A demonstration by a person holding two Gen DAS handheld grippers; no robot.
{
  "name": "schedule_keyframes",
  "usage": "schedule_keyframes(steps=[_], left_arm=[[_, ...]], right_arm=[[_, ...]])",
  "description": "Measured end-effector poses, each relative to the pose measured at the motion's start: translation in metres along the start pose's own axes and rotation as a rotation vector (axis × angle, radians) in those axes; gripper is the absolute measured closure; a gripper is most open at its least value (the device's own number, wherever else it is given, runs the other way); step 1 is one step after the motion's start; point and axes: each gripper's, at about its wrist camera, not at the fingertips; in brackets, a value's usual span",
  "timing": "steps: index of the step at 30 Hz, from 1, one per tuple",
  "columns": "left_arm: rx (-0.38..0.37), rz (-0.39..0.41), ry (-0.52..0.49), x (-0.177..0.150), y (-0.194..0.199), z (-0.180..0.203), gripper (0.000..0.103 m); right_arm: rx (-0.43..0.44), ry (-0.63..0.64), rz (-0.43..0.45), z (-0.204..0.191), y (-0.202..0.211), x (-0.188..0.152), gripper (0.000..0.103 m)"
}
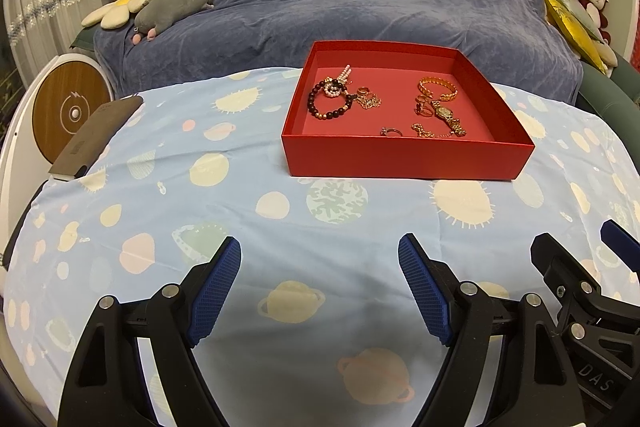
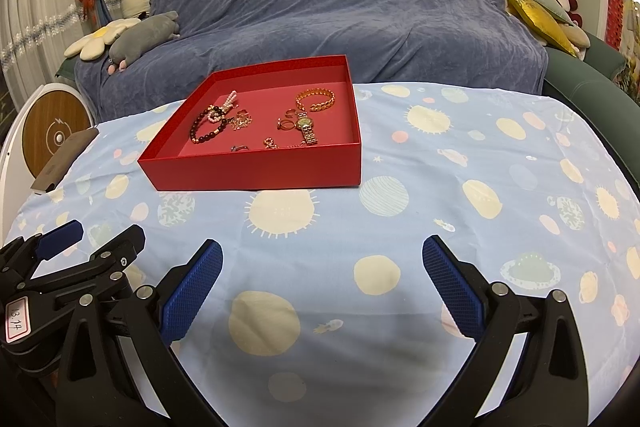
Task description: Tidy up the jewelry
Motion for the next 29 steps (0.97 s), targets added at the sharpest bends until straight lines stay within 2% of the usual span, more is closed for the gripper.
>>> schedule_keyframes(steps=[22, 29], left_arm=[[0.012, 0.009, -0.007, 0.0008, 0.0001, -0.0015, 0.026], [0.031, 0.034, -0.014, 0.0011, 0.0037, -0.0004, 0.026]], right_arm=[[-0.001, -0.001, 0.001, -0.0003, -0.0002, 0.0000, 0.005], [-0.001, -0.006, 0.000, 0.0019, 0.0000, -0.0011, 0.005]])
Point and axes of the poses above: each gripper's, at about its wrist camera, not at the fingertips, and y roughly against the way its jaws point, z to its right, x to its top, and after that the axes turned 3 degrees about -z, right-handed
